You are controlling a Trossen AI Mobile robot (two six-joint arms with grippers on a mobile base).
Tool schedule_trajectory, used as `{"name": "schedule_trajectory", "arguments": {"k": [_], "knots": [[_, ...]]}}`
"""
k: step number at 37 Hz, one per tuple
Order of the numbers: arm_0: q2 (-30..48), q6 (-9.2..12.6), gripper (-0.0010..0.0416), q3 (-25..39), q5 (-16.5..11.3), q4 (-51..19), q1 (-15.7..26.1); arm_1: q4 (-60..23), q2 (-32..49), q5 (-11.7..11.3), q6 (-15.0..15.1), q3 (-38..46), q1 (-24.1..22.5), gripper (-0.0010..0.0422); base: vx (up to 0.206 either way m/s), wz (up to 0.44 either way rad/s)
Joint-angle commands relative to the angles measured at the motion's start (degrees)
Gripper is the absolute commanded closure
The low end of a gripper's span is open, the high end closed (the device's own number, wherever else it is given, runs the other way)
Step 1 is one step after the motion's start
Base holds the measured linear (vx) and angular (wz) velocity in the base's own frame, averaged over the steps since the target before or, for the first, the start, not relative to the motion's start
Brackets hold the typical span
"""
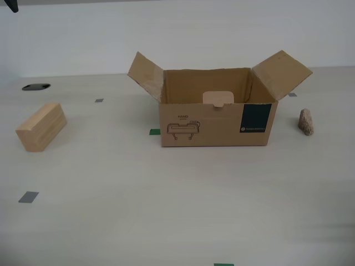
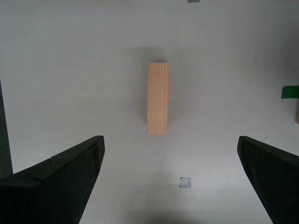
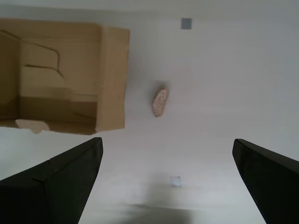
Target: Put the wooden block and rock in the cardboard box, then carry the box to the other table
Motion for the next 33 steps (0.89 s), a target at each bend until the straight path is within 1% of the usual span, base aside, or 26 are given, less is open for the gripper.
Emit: {"name": "schedule_trajectory", "arguments": {"k": [1,6,11,22,33], "knots": [[-0.02,-0.55,0.0016,-2.45,-1.53,1.86,0.02,0.15,0.00,0.17,0.22,-0.07,0.02,0.0021,0.000,0.000],[-0.02,-0.52,0.0016,-5.60,-1.53,3.82,0.02,0.44,0.00,0.15,0.22,-1.18,0.04,0.0021,0.000,0.000],[-0.02,-0.52,0.0016,-8.39,-1.53,5.51,0.02,1.99,0.00,0.17,0.22,-4.48,0.04,0.0021,0.000,0.000],[-0.02,-0.52,0.0016,-14.10,-1.51,11.21,0.02,9.29,0.00,0.15,0.22,-13.18,0.07,0.0021,0.000,0.000],[-0.02,-0.50,0.0016,-18.47,-1.53,15.54,0.02,15.47,0.00,0.17,0.22,-18.71,0.13,0.0021,0.000,0.000]]}}
